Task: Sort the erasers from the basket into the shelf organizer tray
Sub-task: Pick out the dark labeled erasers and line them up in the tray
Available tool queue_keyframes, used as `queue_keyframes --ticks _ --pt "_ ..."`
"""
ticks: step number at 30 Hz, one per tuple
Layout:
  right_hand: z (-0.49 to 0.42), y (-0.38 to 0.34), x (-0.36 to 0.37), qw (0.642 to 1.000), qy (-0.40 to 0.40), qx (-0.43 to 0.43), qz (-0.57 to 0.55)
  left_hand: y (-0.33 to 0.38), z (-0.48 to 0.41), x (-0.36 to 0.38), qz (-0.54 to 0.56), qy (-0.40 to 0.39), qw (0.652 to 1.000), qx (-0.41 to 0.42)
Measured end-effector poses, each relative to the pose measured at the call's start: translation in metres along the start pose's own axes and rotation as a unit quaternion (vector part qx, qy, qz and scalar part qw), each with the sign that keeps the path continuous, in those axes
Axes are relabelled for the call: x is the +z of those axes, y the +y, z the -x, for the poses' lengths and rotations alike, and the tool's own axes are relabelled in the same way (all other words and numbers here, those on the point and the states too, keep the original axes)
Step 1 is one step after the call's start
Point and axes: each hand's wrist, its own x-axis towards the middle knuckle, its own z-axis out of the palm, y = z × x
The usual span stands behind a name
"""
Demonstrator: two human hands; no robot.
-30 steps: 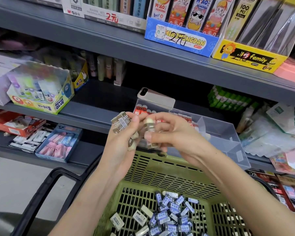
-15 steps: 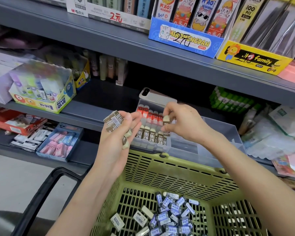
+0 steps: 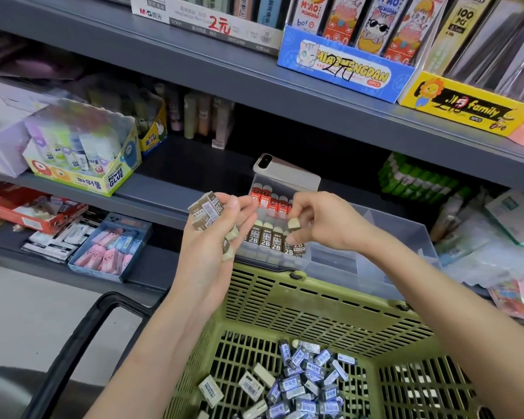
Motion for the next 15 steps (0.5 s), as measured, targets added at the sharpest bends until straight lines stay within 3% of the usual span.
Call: queue_keyframes --ticks 5,7,9,11,15 --pt "0.021 0.016 0.015 0.977 0.024 0.065 -0.204 0.000 0.001 0.001 -0.005 -0.001 1.000 0.001" --pt "0.024 0.019 0.017 0.974 0.054 0.054 -0.213 0.000 0.001 0.001 -0.004 -0.002 1.000 0.001" --pt "0.022 0.024 0.016 0.991 0.116 0.021 -0.055 -0.001 0.001 0.000 -0.002 -0.003 1.000 -0.002" --pt "0.020 0.025 0.016 0.980 0.158 -0.031 0.116 -0.001 0.000 0.000 0.014 0.000 1.000 -0.014" --pt "0.019 0.024 0.020 0.949 0.150 -0.114 0.253 0.000 -0.003 0.001 0.096 -0.003 0.992 -0.079"
